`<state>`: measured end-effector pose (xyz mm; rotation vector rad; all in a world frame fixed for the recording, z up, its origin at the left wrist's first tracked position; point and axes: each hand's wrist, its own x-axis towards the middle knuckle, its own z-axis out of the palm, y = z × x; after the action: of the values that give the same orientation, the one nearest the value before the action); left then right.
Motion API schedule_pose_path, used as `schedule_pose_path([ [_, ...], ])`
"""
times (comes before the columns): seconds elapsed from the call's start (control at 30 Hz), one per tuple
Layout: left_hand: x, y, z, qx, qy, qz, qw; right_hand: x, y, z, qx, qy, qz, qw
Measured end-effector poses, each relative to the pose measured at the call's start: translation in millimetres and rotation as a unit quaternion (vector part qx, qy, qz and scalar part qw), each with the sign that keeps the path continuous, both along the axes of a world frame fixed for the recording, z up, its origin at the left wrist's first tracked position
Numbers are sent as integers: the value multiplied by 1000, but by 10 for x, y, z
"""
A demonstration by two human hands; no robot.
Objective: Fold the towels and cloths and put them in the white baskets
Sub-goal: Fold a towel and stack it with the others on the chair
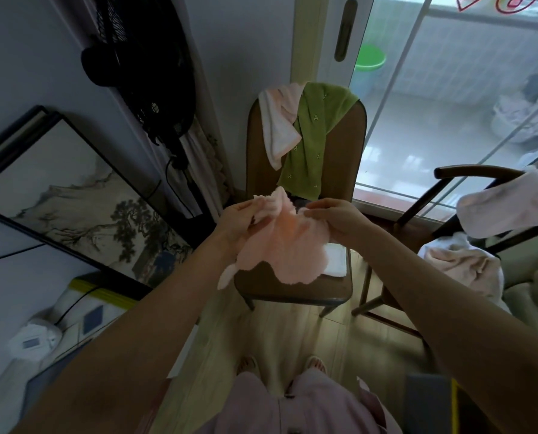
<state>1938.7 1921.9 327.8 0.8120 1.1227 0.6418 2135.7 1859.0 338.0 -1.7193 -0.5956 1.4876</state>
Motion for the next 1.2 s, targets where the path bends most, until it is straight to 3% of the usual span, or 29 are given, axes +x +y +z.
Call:
schedule_pose_path([
  [0.17,103,-122,-25,4,-41,-95,995,-80,40,129,44,8,83,996],
  [0.33,143,-190,-72,42,5,-134,990,-78,5,165,63,-12,98,993],
  [0.5,175,-207,-118,61,35,-52,996,-61,-56,100,65,-38,113,991],
  [0.7,110,-90,-184,51,100,39,993,28,-152,-57,-15,-179,173,968],
  [0.8,44,-45,-207,43,112,77,990,82,-188,-167,-57,-182,154,970],
  [0.9,-22,58,-273,27,142,98,985,101,-231,-237,-32,-155,120,980],
  [1.03,-74,152,-354,26,216,111,970,99,-189,-314,-1,-217,-6,976],
  [1.1,-149,163,-374,61,298,129,944,114,-169,-343,-11,-236,-88,968],
  [1.2,-242,160,-431,86,285,145,944,99,-155,-390,-19,-242,-132,961],
])
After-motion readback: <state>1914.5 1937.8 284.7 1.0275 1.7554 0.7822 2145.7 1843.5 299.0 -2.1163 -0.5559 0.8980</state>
